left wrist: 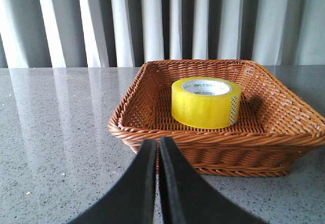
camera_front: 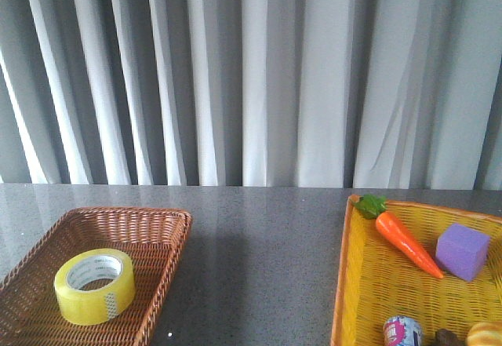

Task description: Transfer tape with both arms

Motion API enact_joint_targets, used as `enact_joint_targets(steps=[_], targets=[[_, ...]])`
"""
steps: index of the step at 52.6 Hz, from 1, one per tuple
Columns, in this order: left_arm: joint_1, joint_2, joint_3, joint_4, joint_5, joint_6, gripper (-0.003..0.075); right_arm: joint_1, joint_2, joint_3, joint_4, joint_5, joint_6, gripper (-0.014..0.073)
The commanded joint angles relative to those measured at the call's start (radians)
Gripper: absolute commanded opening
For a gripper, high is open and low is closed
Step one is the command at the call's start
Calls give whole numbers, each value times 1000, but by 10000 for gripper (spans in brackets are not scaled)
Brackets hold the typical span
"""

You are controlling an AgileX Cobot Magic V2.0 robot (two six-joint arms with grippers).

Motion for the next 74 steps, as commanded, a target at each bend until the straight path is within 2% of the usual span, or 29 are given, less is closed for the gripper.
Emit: enact_joint_targets(steps=[1, 8, 20, 74], targets=[[1, -17, -23, -2, -71, -11, -7, -7, -94, 80, -3, -100, -6, -8], [1, -17, -23, -2, -71, -11, -6, -7, -199, 192, -7, -133, -2, -8], [1, -17, -23, -2, -71, -11, -6, -7, -219, 189, -38, -33, -3, -8], [1, -17, -23, -2, -71, -11, -6, -7, -219, 189, -32, -36, -3, -8]])
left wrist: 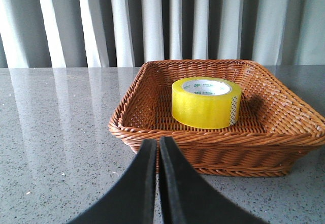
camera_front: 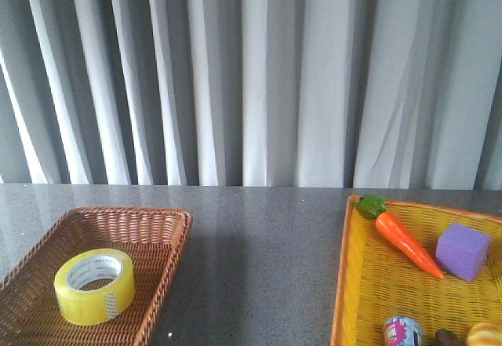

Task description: Transfer tape with both arms

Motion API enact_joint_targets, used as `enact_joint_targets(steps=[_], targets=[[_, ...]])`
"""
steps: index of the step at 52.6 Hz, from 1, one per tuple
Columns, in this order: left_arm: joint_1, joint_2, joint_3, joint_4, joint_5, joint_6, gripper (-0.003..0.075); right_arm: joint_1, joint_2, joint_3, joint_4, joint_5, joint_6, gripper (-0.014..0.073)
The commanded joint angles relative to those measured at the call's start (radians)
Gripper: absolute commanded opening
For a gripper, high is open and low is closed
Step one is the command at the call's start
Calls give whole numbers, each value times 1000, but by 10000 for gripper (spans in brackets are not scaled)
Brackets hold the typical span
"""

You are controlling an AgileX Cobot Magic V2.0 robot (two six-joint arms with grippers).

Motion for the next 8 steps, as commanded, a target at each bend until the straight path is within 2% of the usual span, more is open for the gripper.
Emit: enact_joint_targets(steps=[1, 8], targets=[[1, -17, -23, -2, -71, -11, -6, -7, 5, 9, -5, -69, -3, -8], [1, -17, -23, -2, -71, -11, -6, -7, 5, 9, -5, -69, -3, -8]])
